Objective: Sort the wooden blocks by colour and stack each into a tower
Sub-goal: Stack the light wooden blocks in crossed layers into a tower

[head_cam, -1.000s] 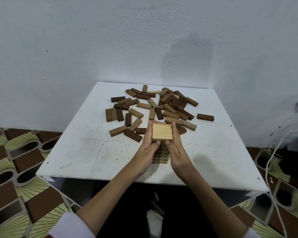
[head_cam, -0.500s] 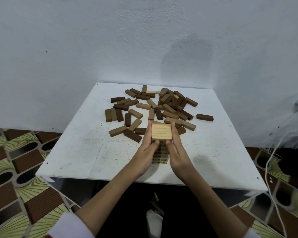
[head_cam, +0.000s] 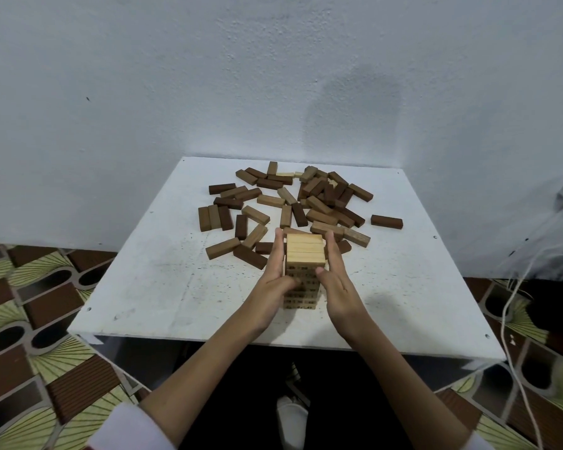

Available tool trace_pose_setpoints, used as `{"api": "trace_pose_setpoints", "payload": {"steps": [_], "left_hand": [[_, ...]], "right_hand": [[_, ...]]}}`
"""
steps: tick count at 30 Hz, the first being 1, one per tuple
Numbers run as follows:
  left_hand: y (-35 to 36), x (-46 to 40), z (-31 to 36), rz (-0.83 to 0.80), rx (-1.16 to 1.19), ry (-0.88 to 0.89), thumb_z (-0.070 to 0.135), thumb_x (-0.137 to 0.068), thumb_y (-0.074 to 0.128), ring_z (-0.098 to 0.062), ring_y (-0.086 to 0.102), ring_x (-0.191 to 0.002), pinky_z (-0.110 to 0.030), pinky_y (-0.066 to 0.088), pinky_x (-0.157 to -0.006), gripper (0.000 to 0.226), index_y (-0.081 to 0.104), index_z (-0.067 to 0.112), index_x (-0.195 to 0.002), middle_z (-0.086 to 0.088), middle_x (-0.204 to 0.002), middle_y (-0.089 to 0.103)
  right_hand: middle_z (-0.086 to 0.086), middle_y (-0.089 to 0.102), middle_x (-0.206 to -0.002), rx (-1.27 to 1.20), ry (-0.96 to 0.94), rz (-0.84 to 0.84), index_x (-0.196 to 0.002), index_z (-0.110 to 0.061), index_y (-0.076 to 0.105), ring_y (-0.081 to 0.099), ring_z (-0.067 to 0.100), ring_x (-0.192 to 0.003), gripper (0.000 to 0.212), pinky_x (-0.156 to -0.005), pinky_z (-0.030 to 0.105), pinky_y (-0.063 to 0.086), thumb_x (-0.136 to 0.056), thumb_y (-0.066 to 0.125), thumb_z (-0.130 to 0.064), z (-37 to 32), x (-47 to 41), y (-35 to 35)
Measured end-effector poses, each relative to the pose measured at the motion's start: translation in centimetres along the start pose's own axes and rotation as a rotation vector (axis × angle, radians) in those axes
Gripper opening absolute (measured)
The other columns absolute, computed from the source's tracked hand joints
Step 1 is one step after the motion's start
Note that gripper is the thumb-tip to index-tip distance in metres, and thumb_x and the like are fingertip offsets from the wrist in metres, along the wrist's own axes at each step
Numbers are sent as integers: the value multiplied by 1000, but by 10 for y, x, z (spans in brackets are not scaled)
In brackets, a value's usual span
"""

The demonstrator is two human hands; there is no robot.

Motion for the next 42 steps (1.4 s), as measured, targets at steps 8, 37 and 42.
{"api": "trace_pose_setpoints", "payload": {"steps": [8,37,42], "left_hand": [[-38,3,8,164,-195,51,-20,-83,32,-6,17,-140,-27,18,-112,84,15,33,-147,18,-152,13],[-111,-325,-5,-18,-1092,96,3,-92,43,-27,42,-120,-35,35,-98,39,47,7,-130,-11,-131,47],[-105,-339,-13,-37,-1288,93,12,-95,44,-27,38,-118,-35,38,-88,26,58,5,-115,-9,-120,50]], "right_hand": [[-13,28,-148,-32,32,227,-146,-27,28,26,2,-133,47,-106,26,23,-100,34,-32,-10,-7,-41],[8,53,-119,949,109,-280,-117,-21,64,48,25,-108,44,-91,32,41,-81,51,1,49,-305,-97],[2,50,-100,887,101,-293,-85,-17,60,48,16,-87,20,-70,22,37,-78,62,1,50,-309,-94]]}}
Point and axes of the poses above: each hand's wrist, its own x-axis away from the middle knuckle, its own y-axis out of the palm, z = x × y, the point moved 9 cm from there along -x, towards the middle knuckle
